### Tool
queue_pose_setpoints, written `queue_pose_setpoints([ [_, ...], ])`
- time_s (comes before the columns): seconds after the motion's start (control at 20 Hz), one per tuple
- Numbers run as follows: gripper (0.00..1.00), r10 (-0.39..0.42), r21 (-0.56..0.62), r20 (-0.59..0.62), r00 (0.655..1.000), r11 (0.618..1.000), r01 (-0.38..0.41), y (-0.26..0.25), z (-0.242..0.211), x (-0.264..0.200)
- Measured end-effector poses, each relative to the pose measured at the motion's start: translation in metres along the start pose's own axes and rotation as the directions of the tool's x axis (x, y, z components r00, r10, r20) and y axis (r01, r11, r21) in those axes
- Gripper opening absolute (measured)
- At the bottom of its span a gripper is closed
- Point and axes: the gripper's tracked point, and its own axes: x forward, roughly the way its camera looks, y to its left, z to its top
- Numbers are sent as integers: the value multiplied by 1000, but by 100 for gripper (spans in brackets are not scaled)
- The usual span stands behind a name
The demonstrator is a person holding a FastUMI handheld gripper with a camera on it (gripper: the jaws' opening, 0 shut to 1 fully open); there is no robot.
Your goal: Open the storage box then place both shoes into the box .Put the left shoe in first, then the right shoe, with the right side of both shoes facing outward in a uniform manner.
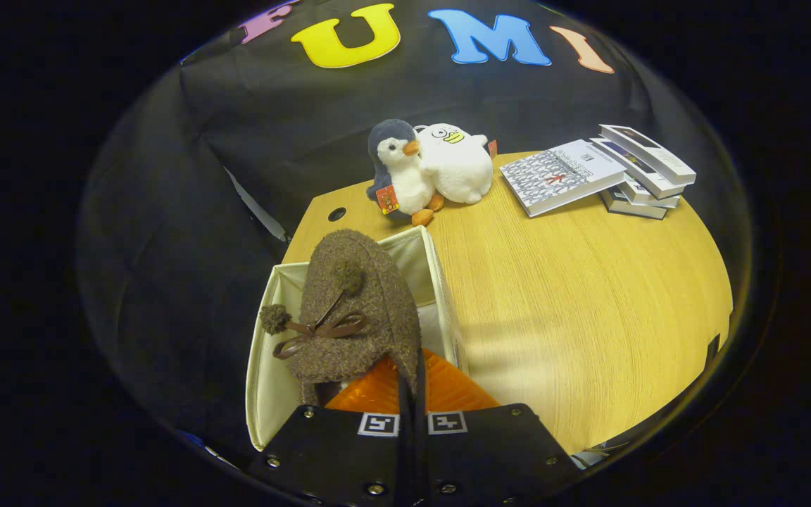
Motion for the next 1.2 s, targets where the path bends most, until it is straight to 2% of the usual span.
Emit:
queue_pose_setpoints([
  [0.2,7,-3,-10,-3,1000,1000,3,2,-2,-2],
  [0.25,12,-3,-24,0,1000,1000,3,3,-2,-2],
  [0.3,12,0,-36,0,1000,999,0,5,-2,-3],
  [0.4,22,37,-40,17,999,999,-36,13,2,-9],
  [0.45,42,52,-45,27,998,998,-50,16,4,-12],
  [0.5,52,58,-57,39,998,997,-56,16,9,-18],
  [0.65,93,84,-95,92,992,993,-76,14,21,-34],
  [0.7,99,97,-105,116,988,991,-85,13,28,-41],
  [0.9,98,142,-135,183,973,984,-118,3,46,-70],
  [1.2,98,123,-196,321,939,979,-61,-39,79,-118],
])
